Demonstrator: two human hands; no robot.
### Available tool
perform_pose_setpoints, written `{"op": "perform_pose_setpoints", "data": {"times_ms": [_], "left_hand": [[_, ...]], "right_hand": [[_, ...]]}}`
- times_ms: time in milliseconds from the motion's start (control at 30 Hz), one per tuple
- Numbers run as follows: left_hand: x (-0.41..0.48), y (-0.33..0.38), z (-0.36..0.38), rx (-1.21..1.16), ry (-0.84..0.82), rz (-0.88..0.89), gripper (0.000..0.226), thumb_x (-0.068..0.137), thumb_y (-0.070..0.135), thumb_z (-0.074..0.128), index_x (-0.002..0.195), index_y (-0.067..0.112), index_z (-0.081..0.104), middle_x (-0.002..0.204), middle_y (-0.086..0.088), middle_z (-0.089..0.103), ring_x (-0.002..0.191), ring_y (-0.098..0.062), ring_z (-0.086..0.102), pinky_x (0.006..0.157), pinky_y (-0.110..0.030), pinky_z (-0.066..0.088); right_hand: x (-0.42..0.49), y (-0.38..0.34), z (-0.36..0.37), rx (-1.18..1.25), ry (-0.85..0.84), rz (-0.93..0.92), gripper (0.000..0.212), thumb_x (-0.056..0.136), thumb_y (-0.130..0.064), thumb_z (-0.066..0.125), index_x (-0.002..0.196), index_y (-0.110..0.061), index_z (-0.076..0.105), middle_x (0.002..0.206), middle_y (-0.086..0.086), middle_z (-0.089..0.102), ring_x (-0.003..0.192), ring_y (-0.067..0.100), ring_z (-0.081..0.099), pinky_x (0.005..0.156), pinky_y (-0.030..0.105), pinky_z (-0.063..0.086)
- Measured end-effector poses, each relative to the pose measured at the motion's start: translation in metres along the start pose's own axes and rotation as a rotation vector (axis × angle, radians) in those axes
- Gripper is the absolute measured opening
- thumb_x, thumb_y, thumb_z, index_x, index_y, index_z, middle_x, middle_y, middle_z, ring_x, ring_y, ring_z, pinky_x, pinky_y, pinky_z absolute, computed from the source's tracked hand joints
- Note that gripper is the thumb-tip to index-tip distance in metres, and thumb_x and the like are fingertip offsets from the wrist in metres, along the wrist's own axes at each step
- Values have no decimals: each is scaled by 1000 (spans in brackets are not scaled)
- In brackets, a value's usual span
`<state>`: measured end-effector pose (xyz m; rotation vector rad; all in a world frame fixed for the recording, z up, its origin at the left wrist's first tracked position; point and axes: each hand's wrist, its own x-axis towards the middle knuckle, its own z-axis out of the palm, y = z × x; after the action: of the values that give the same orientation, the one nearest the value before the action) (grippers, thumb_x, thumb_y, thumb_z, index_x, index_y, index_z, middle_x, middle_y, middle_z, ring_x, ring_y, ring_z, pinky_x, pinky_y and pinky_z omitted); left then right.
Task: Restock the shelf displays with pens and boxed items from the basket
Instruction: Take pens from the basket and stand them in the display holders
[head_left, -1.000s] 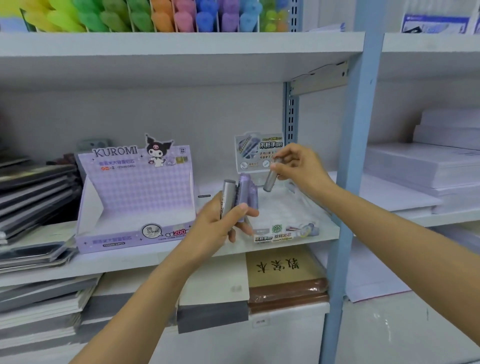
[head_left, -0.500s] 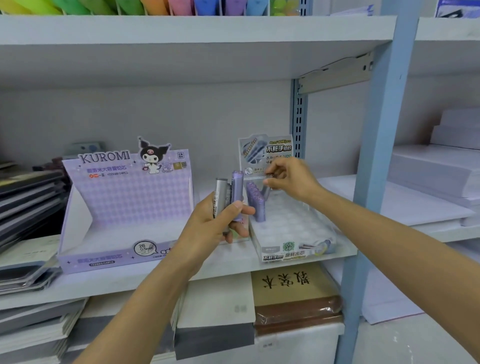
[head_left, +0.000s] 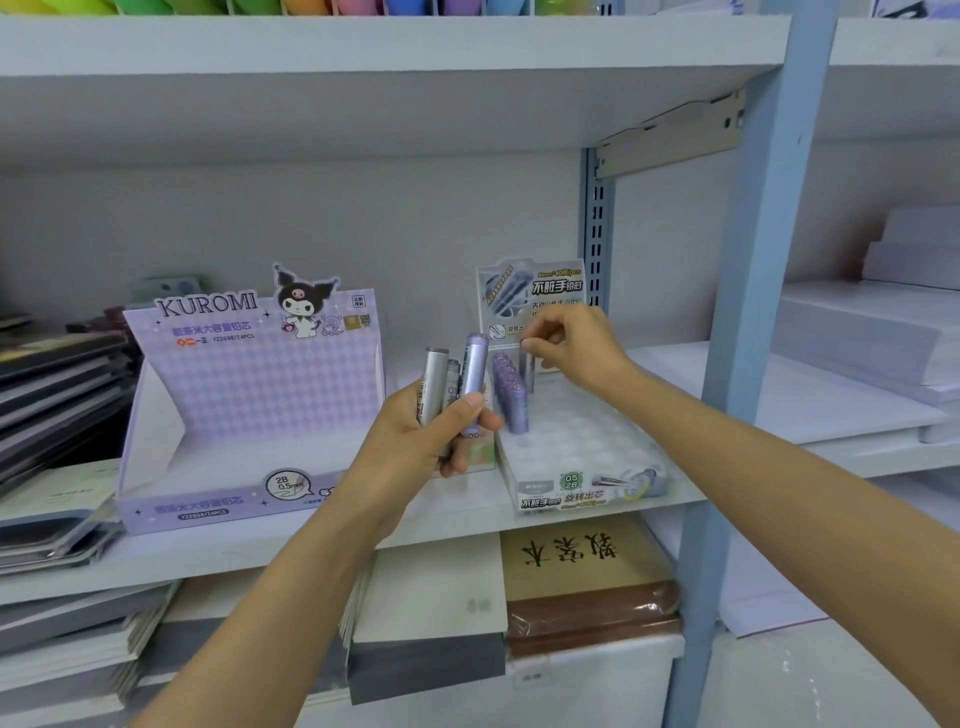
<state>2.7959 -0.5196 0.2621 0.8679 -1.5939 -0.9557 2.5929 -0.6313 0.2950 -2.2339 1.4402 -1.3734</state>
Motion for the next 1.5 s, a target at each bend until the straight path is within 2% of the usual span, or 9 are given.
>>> {"op": "perform_pose_setpoints", "data": {"times_ms": [200, 300, 400, 533, 700, 867, 1033, 1200, 1500], "left_hand": [[-3, 4, 2, 17, -10, 6, 13, 94, 27, 61, 96, 15, 61, 87, -5, 74, 47, -10, 45, 52, -23, 44], [-4, 5, 4, 24, 7, 11, 12, 92, 27, 63, 95, 15, 62, 86, -5, 74, 46, -9, 45, 50, -21, 43], [-4, 7, 9, 24, -3, 7, 16, 95, 27, 60, 98, 11, 62, 87, -4, 75, 47, -11, 45, 49, -22, 43], [-7, 11, 18, 8, -42, 9, 22, 97, 27, 54, 105, 9, 64, 90, -5, 75, 49, -11, 48, 52, -24, 44], [-11, 16, 23, -97, -13, -54, 24, 101, 19, 49, 113, 5, 63, 84, -3, 73, 57, -10, 55, 60, -21, 48], [-13, 18, 18, -162, 40, -122, 19, 98, 6, 49, 113, 7, 62, 83, -5, 72, 68, -13, 61, 67, -23, 53], [-21, 17, 13, -169, -5, -102, 15, 98, 12, 52, 111, 5, 56, 86, -10, 75, 73, -18, 69, 68, -25, 57], [-26, 14, 7, -91, -31, -76, 13, 98, 18, 54, 98, 5, 57, 87, -10, 74, 66, -16, 65, 55, -20, 49], [-27, 8, 3, -110, -45, -80, 24, 94, 25, 59, 101, 2, 61, 81, -7, 69, 68, -18, 60, 58, -22, 50]], "right_hand": [[-6, -5, 0, -54, -89, 36, 12, 92, -15, 65, 90, -8, 74, 75, -2, 67, 63, 8, 58, 66, 28, 53], [-13, -17, -15, 262, -37, 23, 16, 95, -22, 60, 97, -10, 71, 88, 4, 68, 71, 13, 58, 63, 26, 50], [-24, -31, -29, 714, -281, 14, 23, 96, -28, 57, 112, -15, 70, 102, 3, 70, 82, 15, 65, 66, 24, 53], [-41, -35, -32, 729, -504, -74, 27, 94, -16, 60, 121, -18, 67, 109, 0, 71, 97, 17, 66, 83, 27, 53], [-49, -42, -43, 788, -212, -5, 16, 88, -3, 65, 103, -7, 70, 89, 7, 73, 80, 16, 69, 74, 23, 55], [-54, -45, -49, 661, -20, 5, 17, 87, -2, 67, 103, 0, 67, 90, 16, 69, 72, 13, 68, 67, 19, 55], [-63, -43, -33, 371, -74, -22, 16, 84, -6, 72, 99, -9, 69, 93, 13, 70, 81, 20, 66, 76, 29, 57], [-67, -45, -29, 194, -131, -108, 16, 84, -12, 74, 100, -11, 72, 85, 2, 70, 77, 11, 65, 75, 21, 56], [-70, -46, -25, 154, -107, -105, 23, 82, -15, 76, 102, -21, 68, 85, 0, 67, 77, 8, 63, 73, 18, 55]]}}
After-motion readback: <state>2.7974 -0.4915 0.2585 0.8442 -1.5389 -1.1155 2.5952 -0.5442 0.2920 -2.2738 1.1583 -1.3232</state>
